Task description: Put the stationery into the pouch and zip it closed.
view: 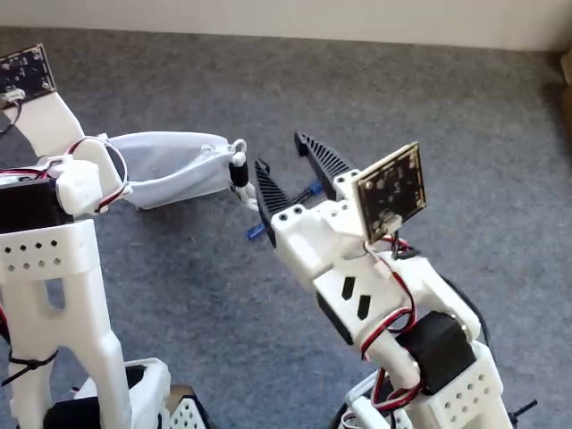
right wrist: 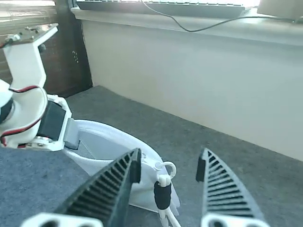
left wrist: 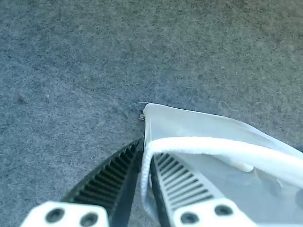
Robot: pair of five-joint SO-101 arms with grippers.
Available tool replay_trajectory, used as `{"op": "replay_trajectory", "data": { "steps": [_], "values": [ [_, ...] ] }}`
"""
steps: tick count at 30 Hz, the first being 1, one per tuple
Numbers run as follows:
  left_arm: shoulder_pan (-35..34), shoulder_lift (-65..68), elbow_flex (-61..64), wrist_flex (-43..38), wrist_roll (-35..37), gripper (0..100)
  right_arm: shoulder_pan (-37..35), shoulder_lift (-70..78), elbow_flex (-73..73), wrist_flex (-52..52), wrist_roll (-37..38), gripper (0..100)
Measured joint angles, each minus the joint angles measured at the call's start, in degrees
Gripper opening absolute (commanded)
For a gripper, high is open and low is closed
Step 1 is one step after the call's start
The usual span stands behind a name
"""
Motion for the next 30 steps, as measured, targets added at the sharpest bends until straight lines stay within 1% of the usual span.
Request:
{"op": "replay_trajectory", "data": {
  "steps": [2,7,12,20,26,30],
  "values": [
    [0.0,0.0,0.0,0.0,0.0,1,1.7,1.9,-1.2,0.0,-1.1,18.4],
    [0.0,0.0,0.0,0.0,0.0,1,8.7,12.4,-6.2,1.2,-7.3,18.4],
    [0.0,0.0,0.0,0.0,0.0,1,12.7,26.5,-15.9,8.8,-12.9,18.4],
    [0.0,0.0,0.0,0.0,0.0,1,15.1,47.2,-34.2,23.6,-20.0,18.4],
    [0.0,0.0,0.0,0.0,0.0,1,15.5,60.7,-44.3,29.0,-23.1,18.4],
    [0.0,0.0,0.0,0.0,0.0,1,15.5,69.3,-50.5,31.2,-23.6,18.4]
  ]
}}
